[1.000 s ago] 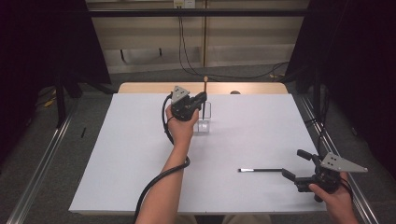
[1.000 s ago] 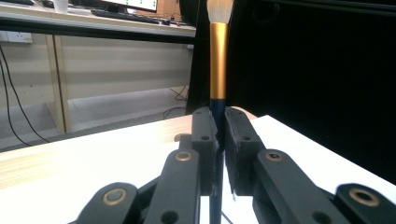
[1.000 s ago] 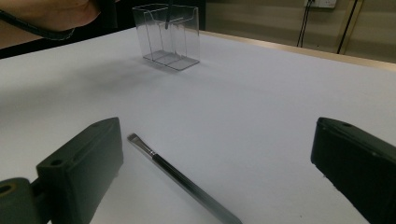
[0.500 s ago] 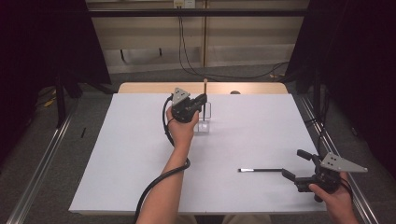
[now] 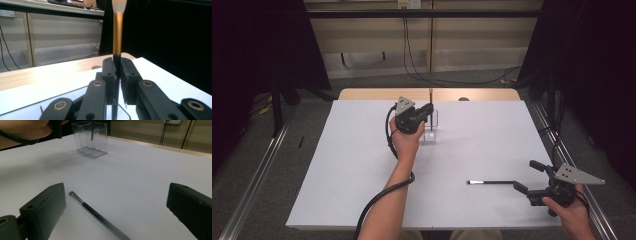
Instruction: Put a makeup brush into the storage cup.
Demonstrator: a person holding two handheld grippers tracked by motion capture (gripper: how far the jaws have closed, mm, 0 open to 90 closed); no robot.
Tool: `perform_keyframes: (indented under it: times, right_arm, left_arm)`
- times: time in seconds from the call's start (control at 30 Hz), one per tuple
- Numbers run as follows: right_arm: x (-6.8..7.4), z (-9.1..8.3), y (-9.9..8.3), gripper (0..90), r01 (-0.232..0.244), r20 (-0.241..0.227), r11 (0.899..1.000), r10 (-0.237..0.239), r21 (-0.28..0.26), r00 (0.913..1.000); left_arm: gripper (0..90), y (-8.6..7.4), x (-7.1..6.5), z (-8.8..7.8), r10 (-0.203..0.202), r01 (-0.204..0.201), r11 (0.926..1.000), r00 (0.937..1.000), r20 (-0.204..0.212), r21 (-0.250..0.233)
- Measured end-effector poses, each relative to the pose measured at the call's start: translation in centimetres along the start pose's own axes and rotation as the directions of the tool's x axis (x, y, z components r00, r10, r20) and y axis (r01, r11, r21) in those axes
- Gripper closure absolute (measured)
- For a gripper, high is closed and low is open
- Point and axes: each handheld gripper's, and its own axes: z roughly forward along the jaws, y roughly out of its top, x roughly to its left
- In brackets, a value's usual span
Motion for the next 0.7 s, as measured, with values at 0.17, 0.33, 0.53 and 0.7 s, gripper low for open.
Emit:
perform_keyframes:
  times: [0.17, 0.33, 0.53, 0.7]
  right_arm:
    - [0.0, 0.0, 0.0, 1.9, 0.002, -0.002, 1.000, -0.002, 0.003, 1.0000]
    - [0.0, 0.1, 0.0, 1.9, 0.006, -0.001, 1.000, -0.006, 0.003, 1.0000]
    - [0.2, 0.2, 0.1, 1.9, 0.008, -0.007, 1.000, -0.008, 0.006, 0.9999]
    - [0.3, 0.2, 0.1, 1.9, 0.012, -0.008, 1.000, -0.012, 0.008, 0.9999]
  left_arm:
    - [69.7, 0.2, 0.0, -0.3, -0.024, 0.024, 0.9997, 0.9995, 0.019, -0.001]
    - [54.9, 0.6, 0.1, -0.8, -0.028, 0.028, 0.9994, 0.9988, 0.040, -0.019]
    - [43.4, 1.0, 0.0, -1.8, 0.002, -0.001, 0.9997, 0.9982, 0.060, -0.025]
    - [34.5, 1.3, 0.0, -2.5, -0.002, 0.005, 0.9995, 0.9965, 0.083, -0.032]
